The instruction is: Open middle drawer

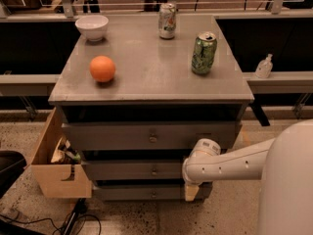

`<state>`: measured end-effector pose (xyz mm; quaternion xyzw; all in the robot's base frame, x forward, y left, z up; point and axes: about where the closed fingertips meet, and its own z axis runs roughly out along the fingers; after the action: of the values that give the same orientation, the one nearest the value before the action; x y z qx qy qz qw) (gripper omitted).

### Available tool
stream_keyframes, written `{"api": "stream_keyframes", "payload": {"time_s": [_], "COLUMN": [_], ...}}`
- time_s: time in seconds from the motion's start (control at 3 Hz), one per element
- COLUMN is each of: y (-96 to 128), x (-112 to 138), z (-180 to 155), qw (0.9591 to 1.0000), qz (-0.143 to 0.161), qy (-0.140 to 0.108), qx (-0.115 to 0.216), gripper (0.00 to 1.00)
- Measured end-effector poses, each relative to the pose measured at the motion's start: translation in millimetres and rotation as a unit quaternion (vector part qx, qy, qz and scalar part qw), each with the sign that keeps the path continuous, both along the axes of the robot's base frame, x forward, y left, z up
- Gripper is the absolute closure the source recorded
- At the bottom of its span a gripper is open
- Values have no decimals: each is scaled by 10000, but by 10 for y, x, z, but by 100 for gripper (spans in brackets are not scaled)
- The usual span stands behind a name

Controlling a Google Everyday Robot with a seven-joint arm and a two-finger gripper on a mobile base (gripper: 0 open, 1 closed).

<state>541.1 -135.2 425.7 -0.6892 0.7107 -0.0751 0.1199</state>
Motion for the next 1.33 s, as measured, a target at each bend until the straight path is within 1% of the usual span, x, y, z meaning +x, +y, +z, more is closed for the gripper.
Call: {"api": "stream_keyframes", "payload": {"time_s": [0.33,1.0,1.33], "y": [3,4,4], "x": [53,46,45], "z": [-98,-102,-102], "qw": [10000,10000,10000], "qz": [-12,-9,-9], "qy": [46,55,56], "qx": [41,39,39], "gripper": [40,85,100]}}
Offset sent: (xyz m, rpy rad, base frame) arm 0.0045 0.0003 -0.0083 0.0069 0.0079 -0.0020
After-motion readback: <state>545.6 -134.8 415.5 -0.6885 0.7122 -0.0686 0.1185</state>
